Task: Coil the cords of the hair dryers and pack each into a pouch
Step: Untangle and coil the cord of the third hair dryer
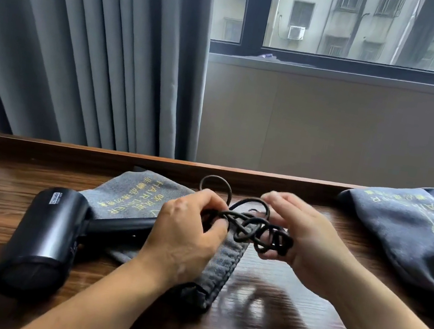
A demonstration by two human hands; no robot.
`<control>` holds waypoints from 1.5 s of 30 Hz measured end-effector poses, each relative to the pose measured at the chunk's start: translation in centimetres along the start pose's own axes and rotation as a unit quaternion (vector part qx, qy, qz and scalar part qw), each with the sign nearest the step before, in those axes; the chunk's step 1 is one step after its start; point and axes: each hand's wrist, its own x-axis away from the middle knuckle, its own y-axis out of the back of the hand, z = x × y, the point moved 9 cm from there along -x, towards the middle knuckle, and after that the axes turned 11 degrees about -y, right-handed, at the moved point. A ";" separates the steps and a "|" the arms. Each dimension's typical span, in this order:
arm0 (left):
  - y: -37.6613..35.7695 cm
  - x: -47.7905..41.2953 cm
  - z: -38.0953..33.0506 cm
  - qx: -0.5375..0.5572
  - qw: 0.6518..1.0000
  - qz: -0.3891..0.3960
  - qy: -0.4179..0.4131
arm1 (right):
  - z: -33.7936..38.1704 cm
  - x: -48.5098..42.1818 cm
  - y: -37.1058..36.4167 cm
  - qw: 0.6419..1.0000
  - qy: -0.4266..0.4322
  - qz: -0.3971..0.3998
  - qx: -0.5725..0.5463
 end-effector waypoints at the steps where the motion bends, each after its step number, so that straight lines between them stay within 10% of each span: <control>1: 0.4 0.0 0.0 0.002 1.000 -0.018 0.006 | 0.6 0.4 -0.3 0.998 0.038 -0.002 0.041; 3: 0.8 0.2 -0.2 0.013 0.999 -0.038 0.014 | 2.2 1.6 -1.2 0.961 0.164 -0.041 0.220; 5: 0.7 0.3 -0.1 0.033 0.998 -0.043 0.019 | 2.7 2.9 -2.4 0.841 0.285 -0.119 0.444; 10: 0.9 0.1 1.1 0.078 0.994 -0.064 0.051 | 3.3 3.9 -3.0 0.697 0.374 -0.255 0.556; 12: 1.6 0.0 1.9 0.075 0.992 -0.079 0.068 | 3.7 3.9 -2.6 0.715 0.395 -0.236 0.527; 16: 2.2 0.0 4.0 0.101 0.984 -0.084 0.120 | 2.6 1.3 -0.6 0.946 0.242 0.024 0.214; 18: 1.6 0.0 4.3 0.124 0.980 -0.065 0.138 | 2.3 0.7 -0.2 0.965 0.207 0.087 0.132; 23: 0.5 0.3 4.0 0.262 0.944 -0.108 0.171 | 1.6 0.7 -1.0 0.913 0.212 0.060 0.344; 31: 0.3 0.4 2.8 0.181 0.972 -0.096 0.115 | 3.5 4.7 -5.5 0.637 0.443 -0.244 0.582; 40: 1.2 0.4 6.1 0.286 0.920 -0.154 0.218 | 2.2 3.3 -4.5 0.776 0.390 0.041 0.495; 45: 0.4 0.1 4.2 0.240 0.950 -0.119 0.160 | 1.9 2.4 -3.9 0.734 0.308 -0.086 0.599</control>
